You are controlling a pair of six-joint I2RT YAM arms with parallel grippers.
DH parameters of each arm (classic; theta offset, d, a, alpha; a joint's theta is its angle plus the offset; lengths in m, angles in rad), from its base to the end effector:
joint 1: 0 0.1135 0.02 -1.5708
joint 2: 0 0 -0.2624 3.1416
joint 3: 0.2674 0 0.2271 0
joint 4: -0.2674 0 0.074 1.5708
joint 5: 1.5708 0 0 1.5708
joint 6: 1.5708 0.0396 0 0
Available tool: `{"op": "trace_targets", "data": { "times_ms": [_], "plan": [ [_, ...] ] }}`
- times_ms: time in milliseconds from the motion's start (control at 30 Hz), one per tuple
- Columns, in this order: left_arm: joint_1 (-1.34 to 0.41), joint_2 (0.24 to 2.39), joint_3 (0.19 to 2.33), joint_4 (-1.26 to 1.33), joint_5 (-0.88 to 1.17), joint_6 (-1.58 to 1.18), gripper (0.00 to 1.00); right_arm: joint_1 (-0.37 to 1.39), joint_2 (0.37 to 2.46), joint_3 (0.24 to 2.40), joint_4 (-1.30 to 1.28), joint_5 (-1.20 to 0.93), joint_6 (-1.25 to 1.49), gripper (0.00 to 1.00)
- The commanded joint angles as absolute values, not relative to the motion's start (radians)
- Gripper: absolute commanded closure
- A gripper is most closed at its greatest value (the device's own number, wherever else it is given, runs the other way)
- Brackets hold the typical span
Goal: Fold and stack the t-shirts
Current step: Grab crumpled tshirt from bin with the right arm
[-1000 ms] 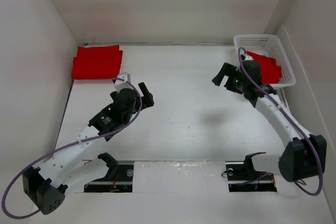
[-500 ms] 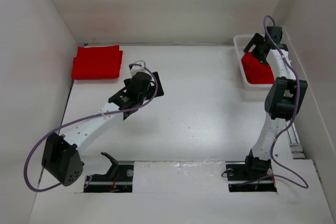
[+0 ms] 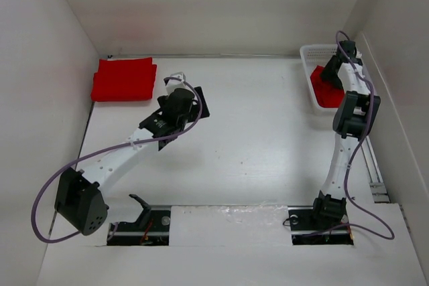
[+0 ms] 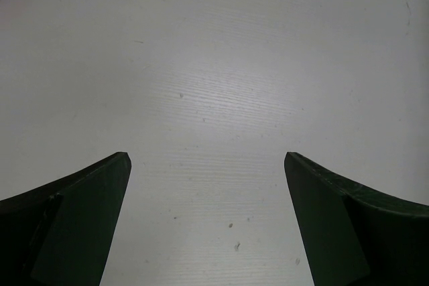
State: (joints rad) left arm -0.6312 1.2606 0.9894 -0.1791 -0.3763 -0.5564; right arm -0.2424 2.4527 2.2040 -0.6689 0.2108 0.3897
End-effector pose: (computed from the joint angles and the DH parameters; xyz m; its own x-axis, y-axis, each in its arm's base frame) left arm 0.2240 -0.1457 0.3143 -0.4472 -0.2815 -0.8490 0.0537 0.9390 -0.3397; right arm 0.5010 -0.1324 0.1950 -0.5770 0.5254 -0.6253 0.6242 0.7774 0.0772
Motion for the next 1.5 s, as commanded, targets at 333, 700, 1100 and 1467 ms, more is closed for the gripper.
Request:
{"op": "trace_targets", "data": {
  "times_ms": [333,700,1100,1467],
  "plan": [
    [-0.629,1.169,0.97,-0.16,-0.416,-0.583,0.0,-0.227,2.283,2.158,-0.729,0.259,0.364,1.0],
    [-0.629,0.984,0.859,-0.169,-0.397,-0.623,0.0,-0.215,1.981,1.956,-0.631,0.138,0.36,1.0],
    [-0.629,0.904,0.859,-0.207,-0.397,-0.612,0.0,-0.089,1.7,1.805,-0.534,0.196,0.38,1.0],
    [-0.629,0.904,0.85,-0.235,-0.416,-0.621,0.0,0.123,1.609,2.094,-0.545,0.204,0.278,1.0]
  ]
}}
